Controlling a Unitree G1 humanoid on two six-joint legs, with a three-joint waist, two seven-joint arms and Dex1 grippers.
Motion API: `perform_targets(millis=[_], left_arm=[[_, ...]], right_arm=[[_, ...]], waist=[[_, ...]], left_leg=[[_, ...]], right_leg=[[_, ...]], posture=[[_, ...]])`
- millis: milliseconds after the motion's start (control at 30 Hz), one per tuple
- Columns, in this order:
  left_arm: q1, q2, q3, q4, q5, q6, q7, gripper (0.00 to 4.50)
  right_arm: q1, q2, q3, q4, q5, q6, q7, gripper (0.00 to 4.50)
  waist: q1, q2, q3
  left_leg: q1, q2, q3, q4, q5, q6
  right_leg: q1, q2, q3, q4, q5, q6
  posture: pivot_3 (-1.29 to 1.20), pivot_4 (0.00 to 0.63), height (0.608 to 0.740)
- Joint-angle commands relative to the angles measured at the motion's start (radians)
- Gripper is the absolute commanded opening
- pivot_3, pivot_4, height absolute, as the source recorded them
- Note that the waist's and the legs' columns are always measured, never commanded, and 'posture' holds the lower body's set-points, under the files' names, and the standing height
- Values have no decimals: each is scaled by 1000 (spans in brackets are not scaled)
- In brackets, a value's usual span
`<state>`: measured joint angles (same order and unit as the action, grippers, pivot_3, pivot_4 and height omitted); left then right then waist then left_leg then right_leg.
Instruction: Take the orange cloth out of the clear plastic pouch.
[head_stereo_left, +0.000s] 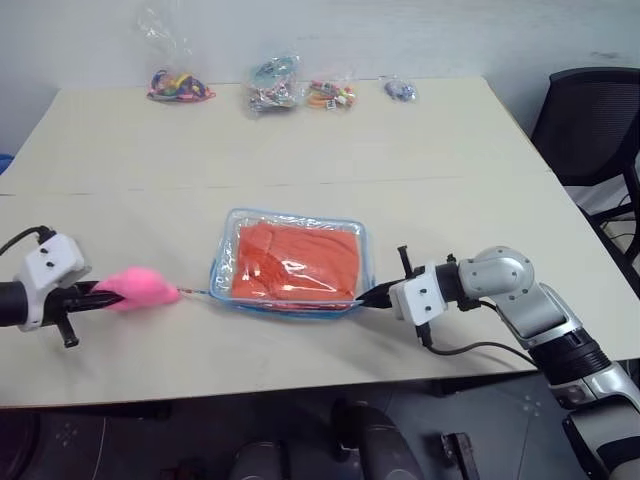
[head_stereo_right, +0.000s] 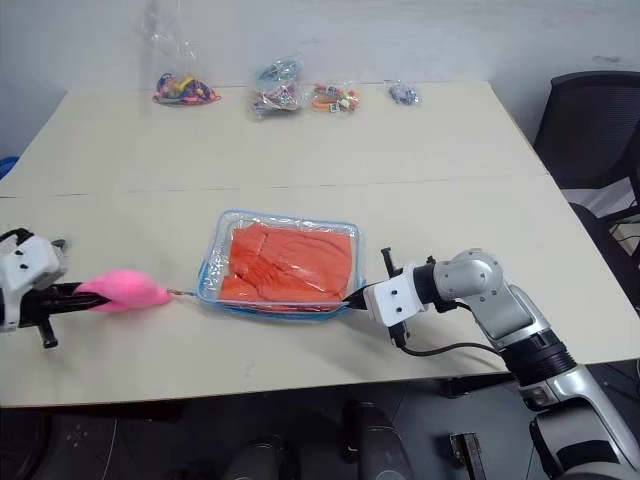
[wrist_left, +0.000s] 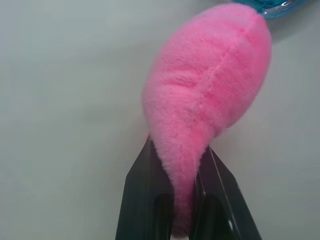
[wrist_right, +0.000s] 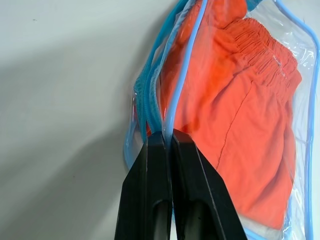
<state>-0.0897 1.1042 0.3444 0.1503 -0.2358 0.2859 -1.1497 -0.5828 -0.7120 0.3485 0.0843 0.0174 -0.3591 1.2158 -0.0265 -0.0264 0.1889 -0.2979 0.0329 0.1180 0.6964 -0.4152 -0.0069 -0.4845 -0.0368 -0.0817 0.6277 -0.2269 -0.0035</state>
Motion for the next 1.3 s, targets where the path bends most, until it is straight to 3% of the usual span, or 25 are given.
perform_targets(millis=[33, 133, 467, 500, 633, 733, 867, 1000, 1133, 1300], left_arm=[[-10, -30, -35, -44, 6, 22, 43, 339], [-18, -48, -58, -45, 5, 25, 45, 1212], [14, -28, 68, 10, -55, 21, 39, 4266], [20, -20, 92, 14, -69, 37, 29, 4449], [7, 18, 190, 16, -156, 145, -12, 4449], [-55, 49, 198, -39, -202, 198, -18, 4449], [-270, 27, 13, -260, -218, 219, 40, 4449], [-412, -63, -278, -434, -67, 102, 62, 4449], [-436, -141, -464, -427, 103, -63, 79, 4449], [-432, -128, -569, -265, 312, -369, 89, 4449]], right_arm=[[-12, 9, -22, -32, 19, 41, -1, 239], [7, -2, -30, -63, 34, 95, 9, 962], [146, -58, -197, -340, 252, 453, -37, 4404], [160, -59, -220, -372, 276, 494, -55, 4491], [210, -78, -296, -476, 362, 635, -96, 4491], [225, -78, -329, -518, 397, 702, -131, 4491], [231, -69, -323, -556, 400, 740, -163, 4491], [227, -62, -310, -576, 396, 760, -182, 4491], [239, -71, -318, -604, 401, 778, -198, 4491], [275, -80, -346, -648, 410, 807, -228, 4491]], waist=[[0, 0, 0], [4, 0, 0], [16, 0, 0], [14, 0, 0], [17, 0, 0], [23, 0, 0], [44, 0, 0], [49, 0, 0], [29, 0, 0], [21, 0, 0]], left_leg=[[0, 0, 0, 0, 0, 0], [1, -1, 0, 1, 0, 0], [0, 0, -1, 0, 0, 0], [0, 0, -1, 0, 0, 0], [0, 0, -1, 0, 0, 0], [0, 0, -1, 0, -1, 0], [0, -2, -2, 1, -1, 0], [-1, -4, 0, 1, -1, 1], [-1, -3, 4, 1, -1, 1], [0, 0, 4, 1, -1, -6]], right_leg=[[0, 0, 0, 0, 0, 0], [0, -1, 0, 1, 0, 0], [0, -1, 0, 0, 0, 0], [0, -1, -1, 0, 0, 0], [0, -1, -1, 0, 0, 0], [0, -1, -1, 0, 0, 0], [2, -2, -2, -2, 1, 1], [5, -2, 1, -2, 2, 4], [4, 2, 5, -2, 2, 4], [3, 10, 8, -1, 0, -1]], posture=[[0, 150, 740], [0, 150, 740], [0, 150, 740], [0, 150, 740], [0, 150, 740], [0, 150, 740], [0, 150, 740], [0, 150, 740], [0, 150, 740], [0, 150, 740]])
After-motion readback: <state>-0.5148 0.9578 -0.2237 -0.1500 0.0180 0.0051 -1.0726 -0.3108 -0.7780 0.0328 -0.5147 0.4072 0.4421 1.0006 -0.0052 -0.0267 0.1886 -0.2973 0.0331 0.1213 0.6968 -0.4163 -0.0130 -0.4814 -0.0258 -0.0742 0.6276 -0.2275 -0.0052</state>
